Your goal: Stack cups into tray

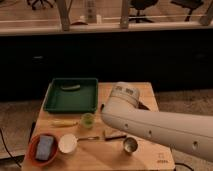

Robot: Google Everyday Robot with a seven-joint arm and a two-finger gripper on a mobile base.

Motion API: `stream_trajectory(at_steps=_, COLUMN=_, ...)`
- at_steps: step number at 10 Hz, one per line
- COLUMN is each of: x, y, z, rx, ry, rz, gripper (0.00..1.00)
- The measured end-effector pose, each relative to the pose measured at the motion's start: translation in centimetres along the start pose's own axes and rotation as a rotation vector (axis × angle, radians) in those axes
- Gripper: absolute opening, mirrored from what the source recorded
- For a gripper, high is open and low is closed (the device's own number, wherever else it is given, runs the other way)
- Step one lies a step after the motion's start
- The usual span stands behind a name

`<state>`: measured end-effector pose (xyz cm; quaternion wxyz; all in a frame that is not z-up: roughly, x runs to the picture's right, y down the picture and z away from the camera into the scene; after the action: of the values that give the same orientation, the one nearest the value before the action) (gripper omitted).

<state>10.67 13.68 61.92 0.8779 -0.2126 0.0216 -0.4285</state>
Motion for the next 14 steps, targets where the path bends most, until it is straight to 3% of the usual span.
stream_trajectory(at_steps=6, x=-0.9, y=1.8, z=4.3, rx=-0.080, ry=-0.178, rz=-0.016, gripper=0.77)
stream_trajectory(at_steps=9, x=-1.4, y=2.8, z=5.7, rx=-0.096, ry=-0.222, rz=-0.035, gripper=0.80)
stream_trajectory(at_steps=14, x=-2.8, y=3.9, z=8.3, rx=-0.065, ry=-0.256, rz=-0.099, gripper=0.80)
